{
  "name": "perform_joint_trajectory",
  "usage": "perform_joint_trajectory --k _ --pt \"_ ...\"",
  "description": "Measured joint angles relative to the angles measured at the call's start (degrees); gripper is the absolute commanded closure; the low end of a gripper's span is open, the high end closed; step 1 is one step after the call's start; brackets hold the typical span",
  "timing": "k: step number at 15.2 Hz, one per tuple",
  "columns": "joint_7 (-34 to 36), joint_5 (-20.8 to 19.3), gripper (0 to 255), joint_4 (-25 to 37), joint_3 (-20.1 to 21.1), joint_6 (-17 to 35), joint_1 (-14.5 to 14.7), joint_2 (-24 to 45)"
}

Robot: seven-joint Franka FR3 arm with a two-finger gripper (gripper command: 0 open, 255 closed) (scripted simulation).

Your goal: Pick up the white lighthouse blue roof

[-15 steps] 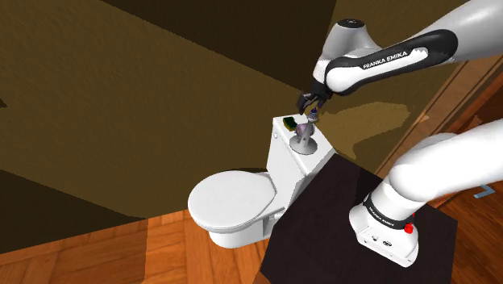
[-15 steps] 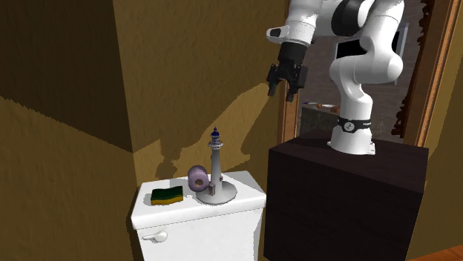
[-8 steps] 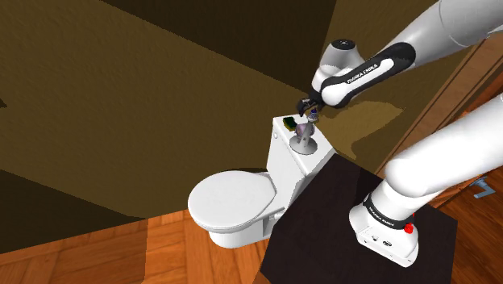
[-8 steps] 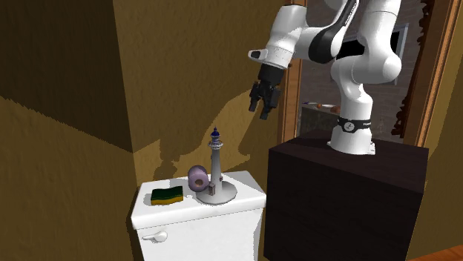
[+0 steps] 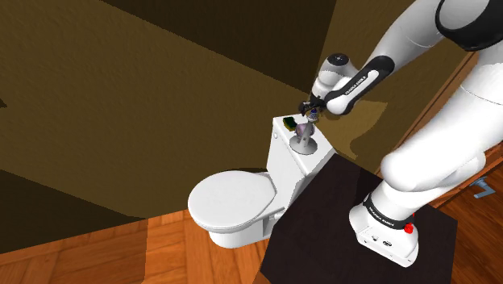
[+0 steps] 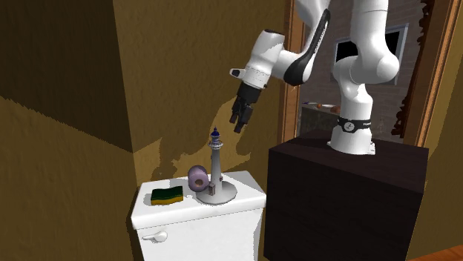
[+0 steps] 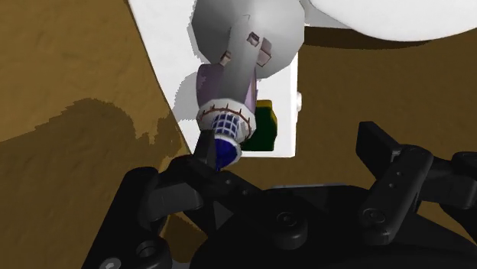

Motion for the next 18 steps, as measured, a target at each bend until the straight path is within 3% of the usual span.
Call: perform_joint_trajectory --k 2,6,14,15,18 --pt "6.68 -7.6 0 2.62 -2.62 2.64 -0.58 4.29" --pt "19.72 -20.37 0 9.39 -9.41 6.8 1.63 13.0" --pt "34.21 -32.86 0 14.38 -17.48 11.74 7.81 21.12" --pt "35.21 -33.68 255 14.66 -18.03 12.07 8.28 21.6" --pt "36.34 -34.63 255 14.89 -18.66 12.45 8.82 21.92"
